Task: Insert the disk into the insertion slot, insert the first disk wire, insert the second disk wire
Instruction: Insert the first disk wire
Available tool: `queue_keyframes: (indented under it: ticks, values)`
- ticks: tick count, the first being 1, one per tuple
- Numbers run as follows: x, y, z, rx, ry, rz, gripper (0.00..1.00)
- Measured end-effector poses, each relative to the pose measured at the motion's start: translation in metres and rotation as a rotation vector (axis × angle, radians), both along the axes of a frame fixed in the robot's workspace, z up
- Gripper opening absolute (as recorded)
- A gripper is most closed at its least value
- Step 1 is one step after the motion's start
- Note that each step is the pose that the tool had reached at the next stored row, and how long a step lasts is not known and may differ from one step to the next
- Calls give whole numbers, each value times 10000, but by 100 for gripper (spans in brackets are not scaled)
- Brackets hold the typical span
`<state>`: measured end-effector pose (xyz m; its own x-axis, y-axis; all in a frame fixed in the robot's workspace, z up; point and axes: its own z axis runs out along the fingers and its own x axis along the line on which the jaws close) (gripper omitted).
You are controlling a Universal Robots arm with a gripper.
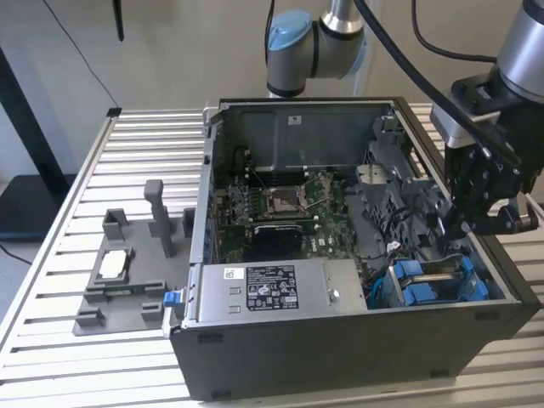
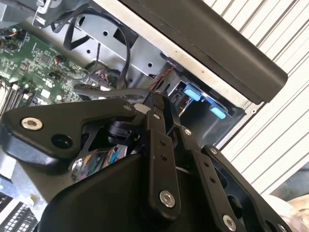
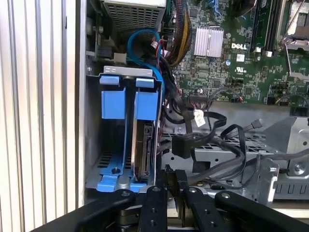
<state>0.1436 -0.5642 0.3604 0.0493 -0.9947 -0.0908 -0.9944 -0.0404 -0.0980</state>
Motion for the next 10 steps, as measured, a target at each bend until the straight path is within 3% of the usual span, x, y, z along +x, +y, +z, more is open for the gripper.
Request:
queue_keyframes:
  ticks: [4, 10]
  values:
    - [25, -16, -37, 3, 45, 1, 19]
    - [27, -16, -44, 2, 49, 1, 19]
